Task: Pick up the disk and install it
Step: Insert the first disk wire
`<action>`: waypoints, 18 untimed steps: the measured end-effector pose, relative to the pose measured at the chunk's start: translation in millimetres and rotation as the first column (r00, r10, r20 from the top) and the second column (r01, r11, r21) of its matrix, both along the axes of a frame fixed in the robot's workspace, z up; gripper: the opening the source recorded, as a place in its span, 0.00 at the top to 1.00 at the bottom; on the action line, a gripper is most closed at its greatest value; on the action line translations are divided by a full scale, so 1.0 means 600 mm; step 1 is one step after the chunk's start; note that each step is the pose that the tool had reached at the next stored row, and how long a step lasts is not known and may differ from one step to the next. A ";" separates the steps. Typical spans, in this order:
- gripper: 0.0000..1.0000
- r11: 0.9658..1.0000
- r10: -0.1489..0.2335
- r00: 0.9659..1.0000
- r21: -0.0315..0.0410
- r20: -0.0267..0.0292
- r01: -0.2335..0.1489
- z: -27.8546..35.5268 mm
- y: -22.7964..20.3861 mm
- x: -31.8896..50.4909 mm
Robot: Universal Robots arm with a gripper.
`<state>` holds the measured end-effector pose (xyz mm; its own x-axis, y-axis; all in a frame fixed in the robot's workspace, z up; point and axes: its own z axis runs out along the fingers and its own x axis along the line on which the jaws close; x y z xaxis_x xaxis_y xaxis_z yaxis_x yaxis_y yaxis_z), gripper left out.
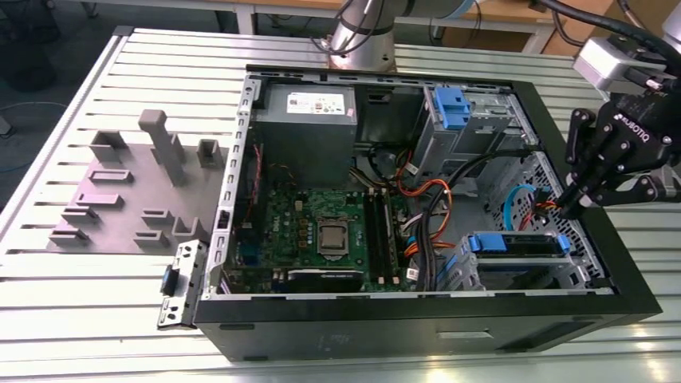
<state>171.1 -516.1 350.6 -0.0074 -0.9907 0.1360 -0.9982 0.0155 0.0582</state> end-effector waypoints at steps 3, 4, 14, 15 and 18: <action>0.83 1.000 0.000 1.000 -0.004 0.001 0.000 0.001 -0.0001 -0.005; 0.83 1.000 0.000 1.000 -0.005 0.001 0.000 0.002 -0.0002 -0.005; 0.84 1.000 0.008 1.000 -0.006 0.002 -0.008 0.001 -0.0120 -0.028; 0.84 1.000 0.008 1.000 -0.005 0.004 -0.008 0.001 -0.0128 -0.031; 0.84 1.000 0.009 1.000 -0.004 0.015 -0.009 -0.001 -0.0138 -0.038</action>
